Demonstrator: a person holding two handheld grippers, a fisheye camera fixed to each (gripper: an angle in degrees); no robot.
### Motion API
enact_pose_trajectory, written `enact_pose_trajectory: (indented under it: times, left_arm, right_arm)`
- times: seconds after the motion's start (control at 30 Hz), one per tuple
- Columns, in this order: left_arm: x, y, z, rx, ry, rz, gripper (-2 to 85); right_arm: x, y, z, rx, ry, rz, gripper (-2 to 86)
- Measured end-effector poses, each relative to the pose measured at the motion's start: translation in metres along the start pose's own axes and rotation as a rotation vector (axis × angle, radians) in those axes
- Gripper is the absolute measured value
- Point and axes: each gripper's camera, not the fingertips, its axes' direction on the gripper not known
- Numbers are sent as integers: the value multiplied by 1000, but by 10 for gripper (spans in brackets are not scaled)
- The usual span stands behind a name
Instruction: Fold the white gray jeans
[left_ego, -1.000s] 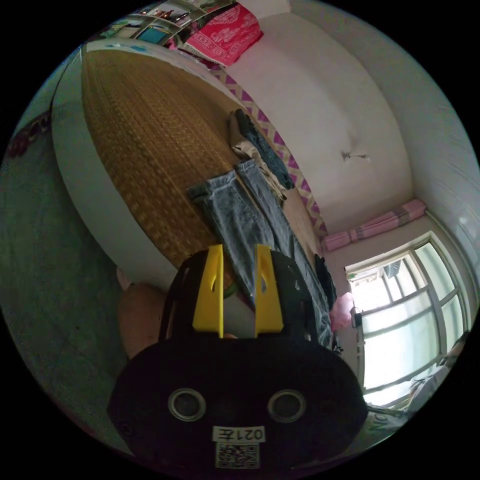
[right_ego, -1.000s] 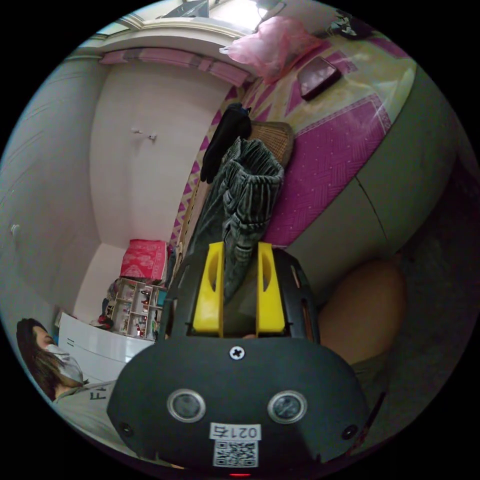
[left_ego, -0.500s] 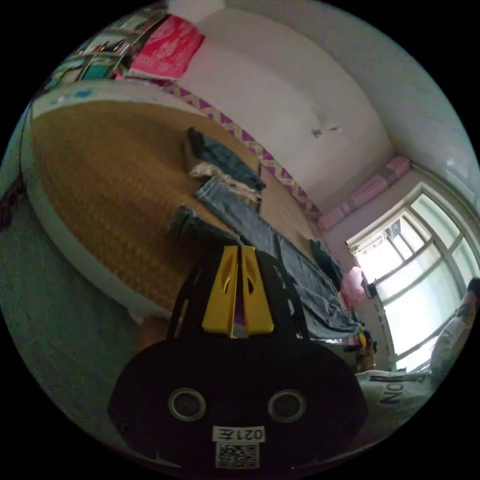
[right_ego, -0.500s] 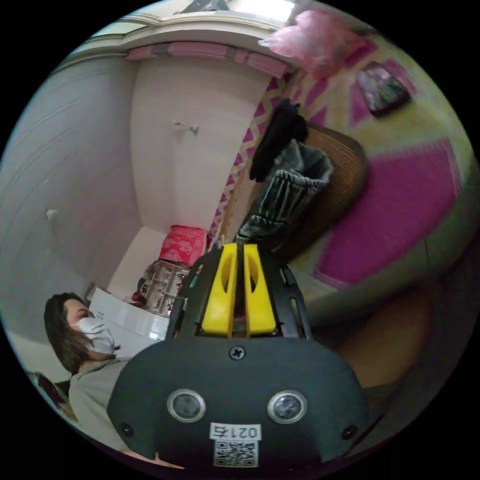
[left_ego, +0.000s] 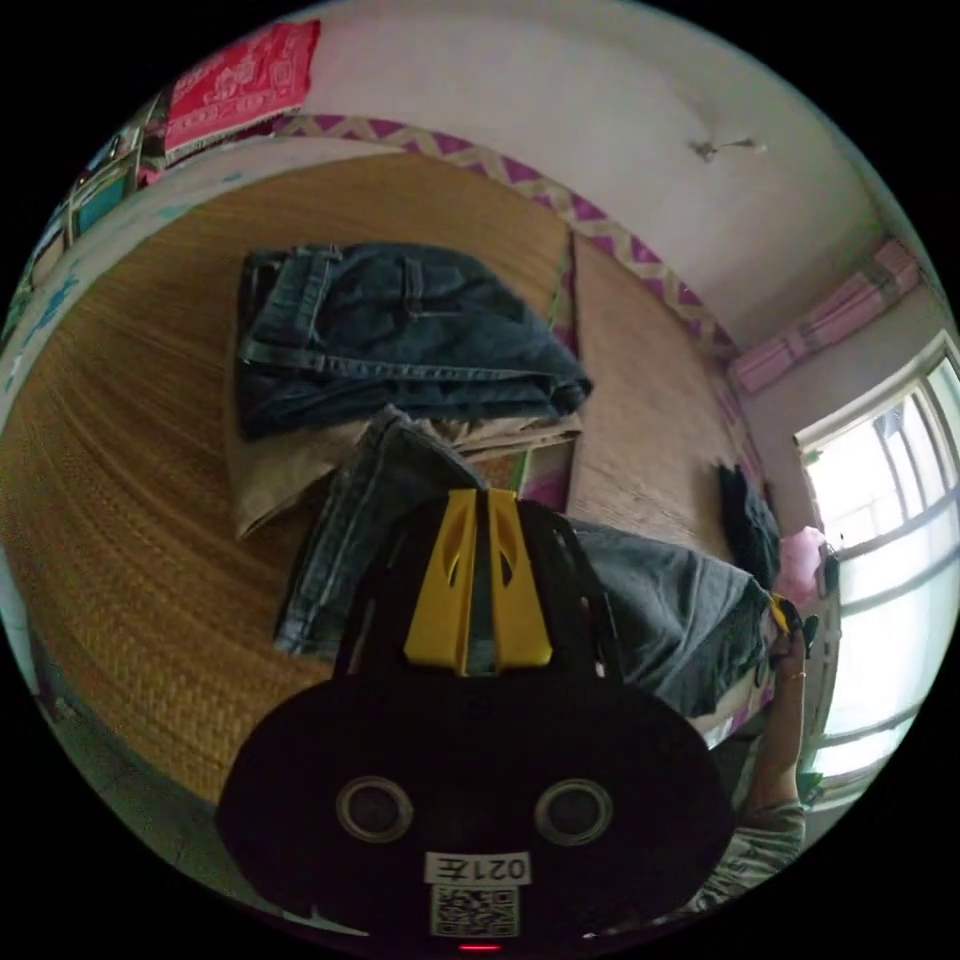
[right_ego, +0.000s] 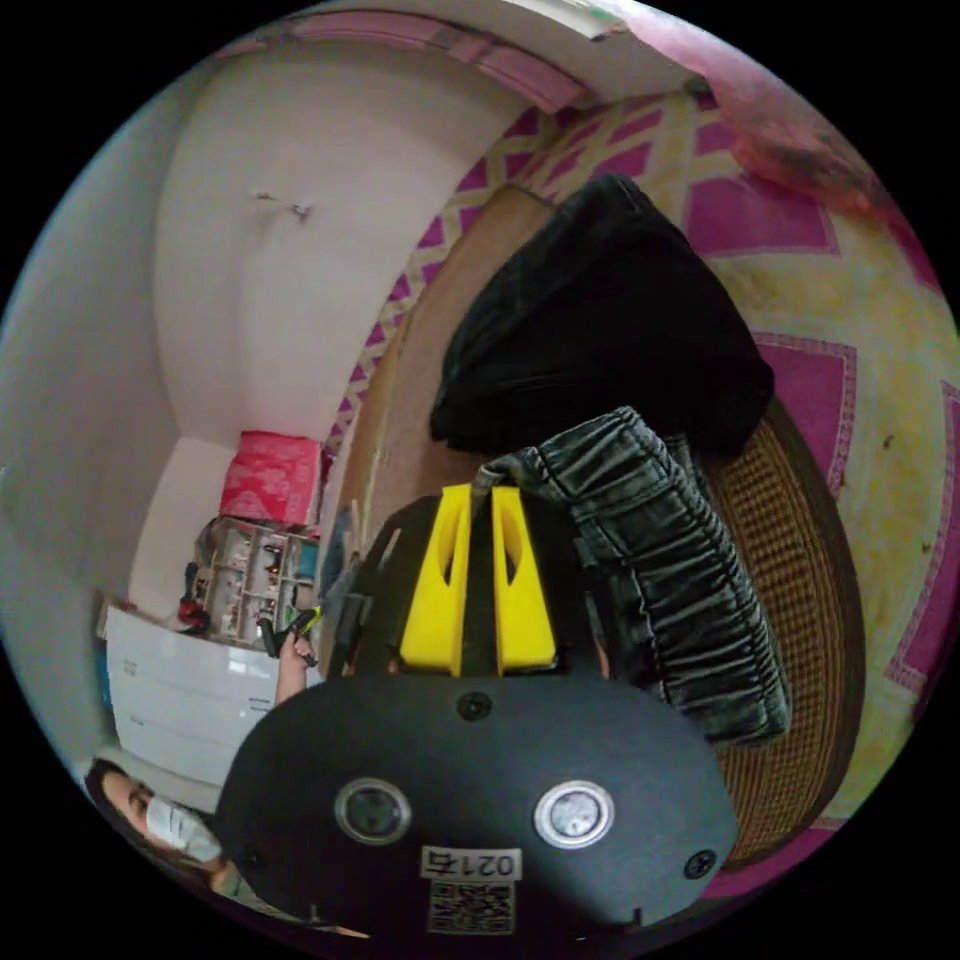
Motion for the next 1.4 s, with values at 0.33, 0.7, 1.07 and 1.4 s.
enact_pose_trajectory:
  times: [0.33, 0.7, 1.07, 1.4]
  left_arm:
    - [33, 32, -7, 158, -33, 167, -8]
    - [64, 40, 31, -9, -269, 329, -9]
    - [124, 36, 29, 88, -174, 353, 58]
    - [201, 47, 53, -79, -377, 954, 91]
  right_arm:
    - [-90, 55, -9, -131, 112, -387, 35]
    - [-165, 140, 41, -130, 660, -747, -6]
    - [-196, 134, 33, -138, 622, -709, -6]
    - [-215, 133, 27, -133, 622, -699, -6]
